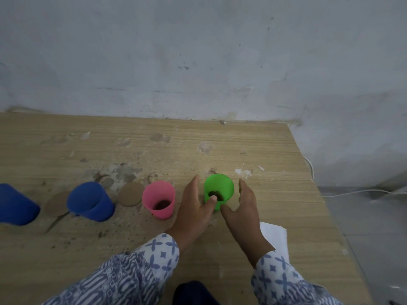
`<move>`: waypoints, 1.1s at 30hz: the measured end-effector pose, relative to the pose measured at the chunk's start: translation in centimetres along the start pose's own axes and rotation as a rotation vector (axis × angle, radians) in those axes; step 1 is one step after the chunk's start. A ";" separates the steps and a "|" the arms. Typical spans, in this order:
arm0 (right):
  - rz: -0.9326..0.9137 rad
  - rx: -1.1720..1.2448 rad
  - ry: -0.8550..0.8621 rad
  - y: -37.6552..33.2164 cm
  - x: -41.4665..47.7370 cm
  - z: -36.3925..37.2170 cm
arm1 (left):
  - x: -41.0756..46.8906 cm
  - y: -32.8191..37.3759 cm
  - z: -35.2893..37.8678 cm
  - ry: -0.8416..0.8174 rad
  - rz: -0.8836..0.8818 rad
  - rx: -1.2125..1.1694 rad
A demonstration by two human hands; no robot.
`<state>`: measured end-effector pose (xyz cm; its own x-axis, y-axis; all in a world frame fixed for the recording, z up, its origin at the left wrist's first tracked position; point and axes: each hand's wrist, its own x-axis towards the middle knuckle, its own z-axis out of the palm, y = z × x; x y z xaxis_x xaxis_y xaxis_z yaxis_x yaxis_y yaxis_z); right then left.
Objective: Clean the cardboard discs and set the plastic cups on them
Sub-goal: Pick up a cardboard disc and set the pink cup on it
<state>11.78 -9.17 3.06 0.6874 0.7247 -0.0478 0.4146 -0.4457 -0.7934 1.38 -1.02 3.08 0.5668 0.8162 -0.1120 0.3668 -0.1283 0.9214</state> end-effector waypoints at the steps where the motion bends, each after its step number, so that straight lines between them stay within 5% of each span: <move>1: -0.029 -0.016 0.025 -0.3 0.0 -0.2 | -0.1 0.1 -0.1 0.011 0.013 -0.003; 8: -0.365 -0.095 0.151 -3.8 0.3 -0.5 | -0.7 1.7 -2.2 0.115 0.159 0.007; 15: -0.562 -0.026 0.042 -8.0 0.1 2.4 | -1.8 2.5 -7.1 0.209 0.229 -0.010; 23: -0.586 -0.057 -0.022 -10.4 -0.9 6.6 | -3.2 -1.0 -13.4 0.270 0.121 -0.080; 33: -0.538 -0.220 0.101 -11.6 -4.2 12.6 | -4.3 -4.7 -17.9 0.014 0.086 -0.097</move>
<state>-3.47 -0.41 4.78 0.3950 0.8304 0.3930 0.8274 -0.1356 -0.5450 -16.00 6.12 5.92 0.5826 0.8123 -0.0267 0.2437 -0.1433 0.9592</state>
